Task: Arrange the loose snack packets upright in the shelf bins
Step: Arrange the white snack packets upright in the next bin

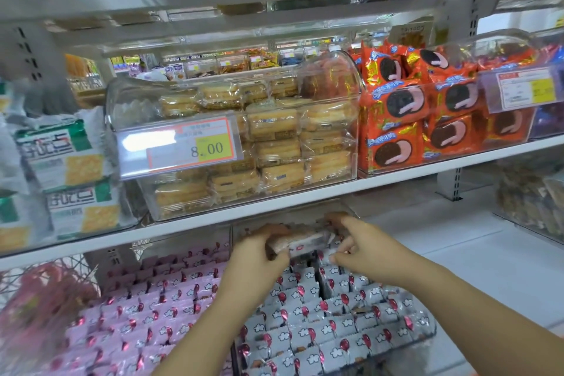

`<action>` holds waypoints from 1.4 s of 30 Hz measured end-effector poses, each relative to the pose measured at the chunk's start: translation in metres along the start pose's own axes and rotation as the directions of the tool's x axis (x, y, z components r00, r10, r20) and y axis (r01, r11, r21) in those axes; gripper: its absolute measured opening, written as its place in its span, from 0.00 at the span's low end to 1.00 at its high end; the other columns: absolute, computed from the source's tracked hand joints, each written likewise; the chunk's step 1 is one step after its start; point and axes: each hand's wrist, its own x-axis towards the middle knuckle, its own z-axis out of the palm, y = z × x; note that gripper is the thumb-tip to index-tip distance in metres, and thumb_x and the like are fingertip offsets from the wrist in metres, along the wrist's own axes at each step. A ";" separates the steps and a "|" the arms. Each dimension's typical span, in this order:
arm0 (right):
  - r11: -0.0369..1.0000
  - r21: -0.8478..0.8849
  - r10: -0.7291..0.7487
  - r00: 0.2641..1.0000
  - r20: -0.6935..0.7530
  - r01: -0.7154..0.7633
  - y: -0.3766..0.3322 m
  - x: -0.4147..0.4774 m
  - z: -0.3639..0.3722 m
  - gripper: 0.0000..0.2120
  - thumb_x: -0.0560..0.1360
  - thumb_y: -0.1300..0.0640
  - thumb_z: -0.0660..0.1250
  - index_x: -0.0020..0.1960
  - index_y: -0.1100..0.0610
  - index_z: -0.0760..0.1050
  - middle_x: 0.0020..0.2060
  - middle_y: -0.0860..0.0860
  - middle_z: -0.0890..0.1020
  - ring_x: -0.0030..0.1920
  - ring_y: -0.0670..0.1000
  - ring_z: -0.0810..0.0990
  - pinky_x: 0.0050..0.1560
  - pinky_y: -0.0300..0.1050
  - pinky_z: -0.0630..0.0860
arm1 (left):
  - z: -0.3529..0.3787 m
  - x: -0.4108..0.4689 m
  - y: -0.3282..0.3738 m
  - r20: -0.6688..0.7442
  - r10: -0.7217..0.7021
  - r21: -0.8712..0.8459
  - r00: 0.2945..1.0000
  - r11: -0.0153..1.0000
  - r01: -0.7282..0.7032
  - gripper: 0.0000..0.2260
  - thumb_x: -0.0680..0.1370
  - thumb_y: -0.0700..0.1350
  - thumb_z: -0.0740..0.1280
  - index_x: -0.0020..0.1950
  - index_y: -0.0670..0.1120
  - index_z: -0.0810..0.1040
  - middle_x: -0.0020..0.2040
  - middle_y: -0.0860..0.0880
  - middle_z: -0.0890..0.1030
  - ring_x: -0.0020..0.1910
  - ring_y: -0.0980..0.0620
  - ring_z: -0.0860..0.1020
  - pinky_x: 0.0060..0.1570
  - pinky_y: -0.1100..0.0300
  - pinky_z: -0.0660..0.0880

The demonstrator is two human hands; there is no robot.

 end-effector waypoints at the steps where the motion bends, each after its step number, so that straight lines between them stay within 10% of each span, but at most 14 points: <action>1: 0.999 0.033 -0.008 1.000 -0.009 0.008 0.000 -0.001 0.000 0.29 0.75 0.56 0.68 0.72 0.45 0.60 0.47 0.48 0.78 0.29 0.38 0.74 0.26 0.28 0.67 | -0.002 -0.001 0.003 0.009 -0.021 -0.084 1.000 0.996 0.022 0.10 0.78 0.44 0.65 0.56 0.56 0.75 0.45 0.55 0.81 0.23 0.62 0.69 0.23 0.66 0.69; 5: 0.988 0.139 -0.057 0.998 -0.029 0.061 -0.003 -0.004 -0.003 0.17 0.75 0.57 0.69 0.61 0.46 0.71 0.40 0.46 0.79 0.24 0.41 0.71 0.25 0.36 0.66 | -0.010 -0.005 0.015 0.018 -0.129 -0.325 0.991 0.937 0.128 0.05 0.80 0.45 0.63 0.50 0.52 0.78 0.41 0.52 0.82 0.35 0.55 0.78 0.29 0.67 0.72; 9: 0.963 0.269 -0.034 0.999 0.017 0.028 -0.004 -0.010 -0.006 0.10 0.75 0.56 0.68 0.56 0.50 0.75 0.48 0.46 0.82 0.35 0.44 0.81 0.34 0.36 0.74 | -0.012 -0.007 0.015 0.105 -0.146 -0.555 0.984 0.812 0.180 0.11 0.72 0.56 0.68 0.50 0.52 0.77 0.44 0.50 0.85 0.45 0.52 0.83 0.57 0.52 0.77; 13: 0.978 0.207 -0.025 0.997 0.080 0.008 -0.001 -0.013 -0.004 0.09 0.74 0.52 0.70 0.54 0.50 0.77 0.46 0.47 0.84 0.43 0.45 0.83 0.43 0.37 0.77 | -0.007 -0.008 0.017 0.067 -0.114 -0.598 0.991 0.790 0.131 0.15 0.68 0.52 0.72 0.51 0.60 0.71 0.49 0.51 0.84 0.49 0.54 0.83 0.54 0.58 0.78; 31: 0.968 -0.250 0.031 0.978 0.206 0.022 0.020 -0.004 0.009 0.12 0.75 0.55 0.68 0.58 0.52 0.79 0.55 0.46 0.81 0.50 0.42 0.79 0.52 0.36 0.75 | 0.016 -0.008 0.016 0.032 -0.029 -0.089 0.999 0.996 0.032 0.14 0.76 0.53 0.68 0.61 0.55 0.77 0.42 0.58 0.80 0.40 0.61 0.77 0.39 0.66 0.73; 42: 0.905 -0.424 0.000 0.997 0.075 0.032 0.025 0.001 0.025 0.13 0.76 0.65 0.59 0.42 0.52 0.79 0.36 0.46 0.78 0.35 0.45 0.73 0.29 0.31 0.61 | 0.009 -0.004 0.020 0.061 0.068 0.063 0.996 0.995 -0.072 0.17 0.77 0.53 0.67 0.64 0.52 0.76 0.51 0.53 0.82 0.47 0.56 0.80 0.50 0.60 0.76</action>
